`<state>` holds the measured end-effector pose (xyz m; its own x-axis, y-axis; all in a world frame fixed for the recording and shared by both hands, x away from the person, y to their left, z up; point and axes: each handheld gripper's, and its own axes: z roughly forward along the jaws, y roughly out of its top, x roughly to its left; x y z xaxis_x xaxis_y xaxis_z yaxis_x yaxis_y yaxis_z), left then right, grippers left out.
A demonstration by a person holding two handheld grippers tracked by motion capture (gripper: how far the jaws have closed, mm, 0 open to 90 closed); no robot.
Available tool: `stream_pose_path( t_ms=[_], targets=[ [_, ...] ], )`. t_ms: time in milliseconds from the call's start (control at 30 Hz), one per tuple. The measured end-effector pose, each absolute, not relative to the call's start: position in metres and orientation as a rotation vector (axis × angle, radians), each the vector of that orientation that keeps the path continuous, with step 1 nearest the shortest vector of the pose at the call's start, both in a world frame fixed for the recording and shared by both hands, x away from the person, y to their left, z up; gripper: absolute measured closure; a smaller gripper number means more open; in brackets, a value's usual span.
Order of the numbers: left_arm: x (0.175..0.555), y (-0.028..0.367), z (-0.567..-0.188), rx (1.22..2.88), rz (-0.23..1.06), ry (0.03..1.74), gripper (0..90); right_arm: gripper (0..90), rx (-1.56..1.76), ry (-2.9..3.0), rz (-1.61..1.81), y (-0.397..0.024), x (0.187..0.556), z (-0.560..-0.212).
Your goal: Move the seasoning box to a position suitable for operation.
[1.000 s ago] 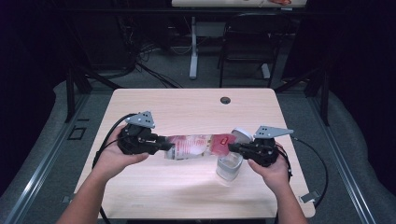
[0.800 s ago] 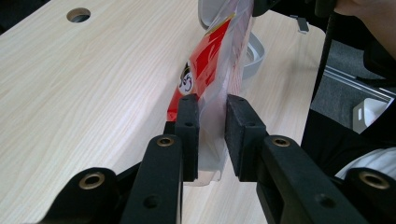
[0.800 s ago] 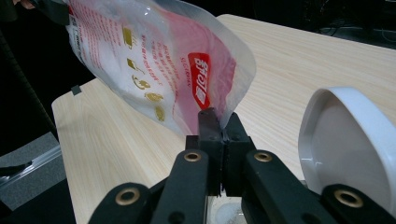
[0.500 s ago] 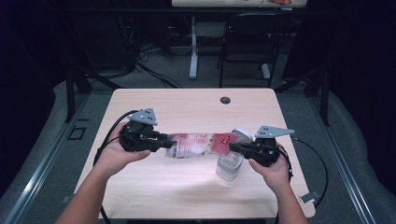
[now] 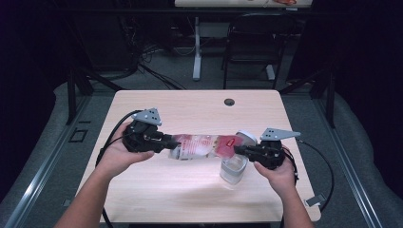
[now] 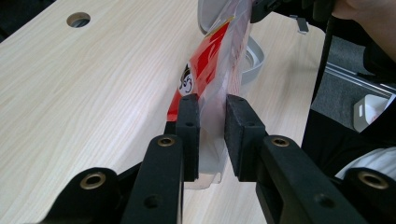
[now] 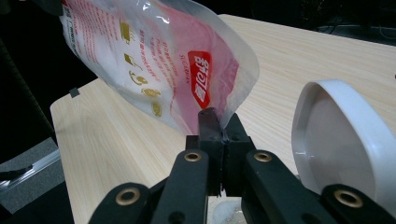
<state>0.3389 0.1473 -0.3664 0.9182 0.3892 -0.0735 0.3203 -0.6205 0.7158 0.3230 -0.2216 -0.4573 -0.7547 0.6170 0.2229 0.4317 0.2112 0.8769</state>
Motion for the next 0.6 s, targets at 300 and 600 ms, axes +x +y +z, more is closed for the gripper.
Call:
stream_pose_path(
  t_ms=[300, 600],
  targets=[
    [0.3382, 0.1431, -0.3619, 2.286, 0.123, 0.491, 76.5, 89.6, 1.022, 2.303, 1.572, -0.2242, 0.3235, -0.4584],
    [0.3395, 0.1417, -0.3600, 2.296, 0.124, 0.493, 76.6, 89.6, 1.024, 2.299, 1.572, -0.2245, 0.3233, -0.4588]
  ],
)
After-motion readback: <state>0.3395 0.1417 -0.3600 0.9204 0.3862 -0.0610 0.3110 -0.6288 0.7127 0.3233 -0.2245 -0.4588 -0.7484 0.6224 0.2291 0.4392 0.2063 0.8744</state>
